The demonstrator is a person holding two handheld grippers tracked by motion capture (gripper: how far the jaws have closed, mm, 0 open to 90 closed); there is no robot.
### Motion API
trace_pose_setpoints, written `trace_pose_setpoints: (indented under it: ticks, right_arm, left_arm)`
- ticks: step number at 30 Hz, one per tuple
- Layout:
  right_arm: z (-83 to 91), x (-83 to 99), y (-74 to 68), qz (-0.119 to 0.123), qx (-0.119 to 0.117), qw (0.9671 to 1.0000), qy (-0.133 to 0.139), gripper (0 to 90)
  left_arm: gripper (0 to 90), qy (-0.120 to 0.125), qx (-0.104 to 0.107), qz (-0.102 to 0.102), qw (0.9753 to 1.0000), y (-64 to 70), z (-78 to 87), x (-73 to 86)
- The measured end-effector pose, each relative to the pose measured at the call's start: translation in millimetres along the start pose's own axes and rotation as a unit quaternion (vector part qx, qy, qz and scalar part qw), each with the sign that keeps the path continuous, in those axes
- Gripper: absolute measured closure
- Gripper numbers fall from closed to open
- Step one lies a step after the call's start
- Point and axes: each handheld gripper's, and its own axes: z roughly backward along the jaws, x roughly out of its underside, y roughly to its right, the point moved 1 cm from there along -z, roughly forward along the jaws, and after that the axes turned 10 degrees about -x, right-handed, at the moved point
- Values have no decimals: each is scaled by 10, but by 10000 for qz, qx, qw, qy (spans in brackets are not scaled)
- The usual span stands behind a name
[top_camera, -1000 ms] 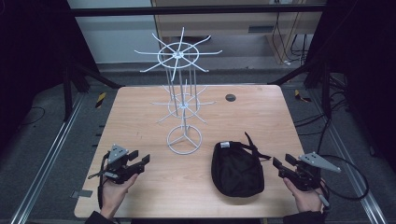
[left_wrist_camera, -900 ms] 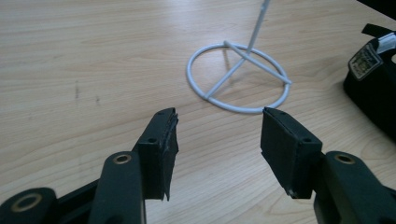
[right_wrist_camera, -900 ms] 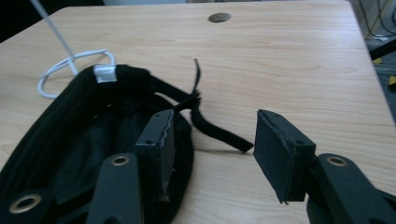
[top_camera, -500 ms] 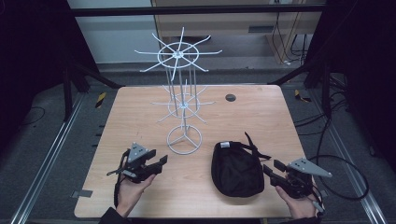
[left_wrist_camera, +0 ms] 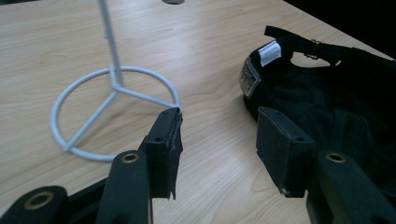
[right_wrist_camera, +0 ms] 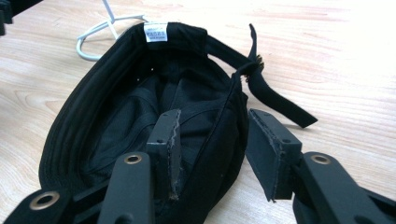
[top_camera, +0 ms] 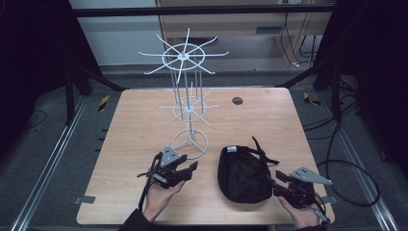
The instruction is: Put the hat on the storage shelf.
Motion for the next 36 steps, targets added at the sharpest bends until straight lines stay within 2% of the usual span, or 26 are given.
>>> trace_pose_setpoints:
  ticks: [3,5,9,14,16,23,26,29,30,33,34,36]
  right_arm:
    - [-11,11,1,6,-6,10000,-20,553]
    - [-34,25,-2,-14,-27,10000,-49,554]
    - [-87,59,11,-42,-43,9999,-150,558]
    - [-113,81,14,-101,-24,9997,-216,566]
    - [-124,86,13,-30,3,9997,-253,567]
    - [-194,118,-4,5,29,9988,-493,569]
    - [-220,129,-1,-1,20,9983,-576,593]
    - [-232,133,0,14,10,9980,-627,614]
    - [-241,131,-2,-21,-1,9976,-691,664]
    - [-243,129,-2,-35,-11,9973,-734,700]
    - [-247,121,-3,-60,0,9971,-759,758]
    - [-245,107,-7,-58,20,9973,-737,794]
  left_arm:
    - [502,10,56,10,10000,77,-45,-11]
    - [509,-67,126,-117,9998,187,-116,-14]
    - [523,-163,199,-246,9994,312,-212,0]
    - [532,-229,266,-234,9991,396,-292,6]
    - [547,-256,300,-227,9990,440,-333,4]
    - [579,-456,347,-358,9977,562,-471,35]
    - [600,-634,383,-346,9967,606,-559,79]
    - [635,-697,408,-352,9961,625,-585,92]
    - [648,-737,429,-323,9958,642,-606,102]
    - [664,-767,436,-314,9956,644,-618,108]
    - [670,-795,430,-277,9955,645,-620,108]
    - [678,-839,466,-273,9950,636,-632,112]
